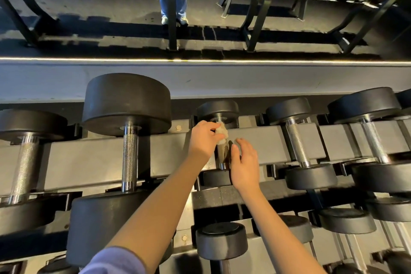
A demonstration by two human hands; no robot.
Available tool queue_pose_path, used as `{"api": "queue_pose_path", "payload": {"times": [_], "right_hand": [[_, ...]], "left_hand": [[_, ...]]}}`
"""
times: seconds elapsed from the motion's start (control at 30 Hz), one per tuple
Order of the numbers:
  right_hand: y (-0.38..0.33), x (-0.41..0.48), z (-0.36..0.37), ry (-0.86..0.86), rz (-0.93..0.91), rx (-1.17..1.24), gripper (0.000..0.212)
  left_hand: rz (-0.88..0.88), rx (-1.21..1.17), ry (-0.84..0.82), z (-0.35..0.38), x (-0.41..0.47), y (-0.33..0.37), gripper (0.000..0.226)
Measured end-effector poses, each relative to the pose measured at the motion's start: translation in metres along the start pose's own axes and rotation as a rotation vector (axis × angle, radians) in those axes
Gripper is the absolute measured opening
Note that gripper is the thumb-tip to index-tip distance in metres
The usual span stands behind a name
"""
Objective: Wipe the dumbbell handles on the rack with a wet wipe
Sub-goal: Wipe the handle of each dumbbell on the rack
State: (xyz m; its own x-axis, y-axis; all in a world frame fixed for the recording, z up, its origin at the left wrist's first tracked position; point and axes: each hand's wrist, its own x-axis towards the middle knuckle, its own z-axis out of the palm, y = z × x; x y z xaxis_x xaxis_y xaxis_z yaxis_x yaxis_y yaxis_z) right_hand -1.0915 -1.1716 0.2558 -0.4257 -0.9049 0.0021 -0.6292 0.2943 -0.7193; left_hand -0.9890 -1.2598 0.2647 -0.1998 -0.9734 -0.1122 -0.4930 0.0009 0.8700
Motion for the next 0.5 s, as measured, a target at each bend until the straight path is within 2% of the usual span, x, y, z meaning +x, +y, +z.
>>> {"api": "queue_pose_path", "payload": {"times": [0.07,0.13,0.3,0.4,0.47,0.5], "right_hand": [[0.001,-0.002,-0.001,0.010,-0.013,0.007,0.038],[0.001,-0.002,-0.001,0.019,-0.005,0.020,0.037],[-0.001,-0.003,0.001,0.059,0.002,0.080,0.034],[-0.002,-0.003,0.001,0.071,0.013,0.092,0.034],[-0.001,-0.003,0.001,0.072,0.021,0.100,0.035],[-0.001,-0.003,0.001,0.072,0.025,0.106,0.036]], "left_hand": [[0.001,0.048,0.004,0.002,-0.004,-0.002,0.025],[0.005,-0.010,-0.003,0.005,-0.015,-0.012,0.009],[0.173,0.042,0.010,0.010,-0.032,-0.031,0.005],[0.067,-0.112,0.071,0.007,-0.017,-0.021,0.012],[0.010,-0.102,0.108,0.006,-0.003,-0.014,0.008],[-0.019,-0.080,0.115,0.006,0.002,-0.011,0.013]]}}
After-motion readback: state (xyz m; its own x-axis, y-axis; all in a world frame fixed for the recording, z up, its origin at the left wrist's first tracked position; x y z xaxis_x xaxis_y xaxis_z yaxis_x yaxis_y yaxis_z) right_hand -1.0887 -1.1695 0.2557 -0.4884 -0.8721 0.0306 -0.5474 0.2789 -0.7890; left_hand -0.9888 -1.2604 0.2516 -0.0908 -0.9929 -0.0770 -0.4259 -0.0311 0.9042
